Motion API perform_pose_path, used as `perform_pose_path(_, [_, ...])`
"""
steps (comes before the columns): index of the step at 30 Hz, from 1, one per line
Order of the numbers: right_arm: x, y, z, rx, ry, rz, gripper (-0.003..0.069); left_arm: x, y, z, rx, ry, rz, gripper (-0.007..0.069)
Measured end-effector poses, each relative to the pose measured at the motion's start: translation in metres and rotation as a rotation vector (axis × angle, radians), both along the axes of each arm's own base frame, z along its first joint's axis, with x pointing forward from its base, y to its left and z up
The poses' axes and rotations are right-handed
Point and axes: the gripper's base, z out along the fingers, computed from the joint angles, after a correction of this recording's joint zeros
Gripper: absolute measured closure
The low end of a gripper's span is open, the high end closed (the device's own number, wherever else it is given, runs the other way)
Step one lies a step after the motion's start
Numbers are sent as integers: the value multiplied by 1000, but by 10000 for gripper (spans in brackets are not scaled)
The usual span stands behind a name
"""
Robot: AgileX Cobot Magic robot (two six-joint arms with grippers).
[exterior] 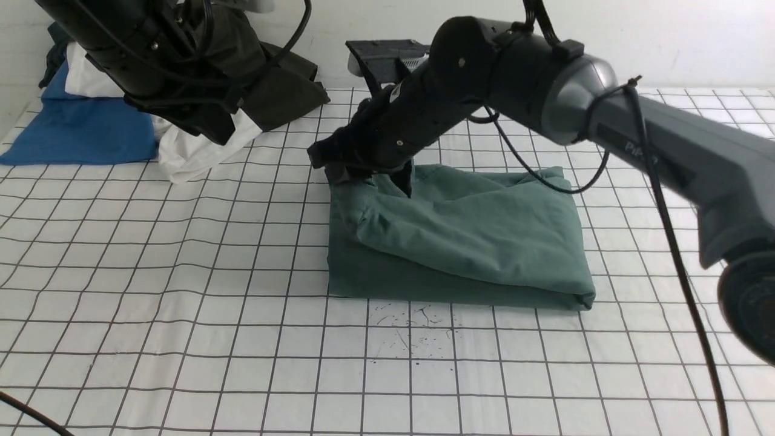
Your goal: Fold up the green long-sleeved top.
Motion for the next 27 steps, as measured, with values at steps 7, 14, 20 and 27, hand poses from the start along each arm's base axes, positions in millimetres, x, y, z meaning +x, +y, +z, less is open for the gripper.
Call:
perform_pose_path(7, [6,-42,66,-122,-101,-5,229,-7,-33,1,-52,-4,-105,391])
perform_pose_path(14, [35,-132,104,-290,-240,-251,339,2,-108,-31,-78,-66,-255,391])
perform_pose_path(20, [53,-177,46,-340,-29,-303,607,32,-139,-119,-28,39,-267,391])
perform_pose_path(27, [38,-179,-52,-435,244,-218,671,41,-135,-187,109,226,-240,391])
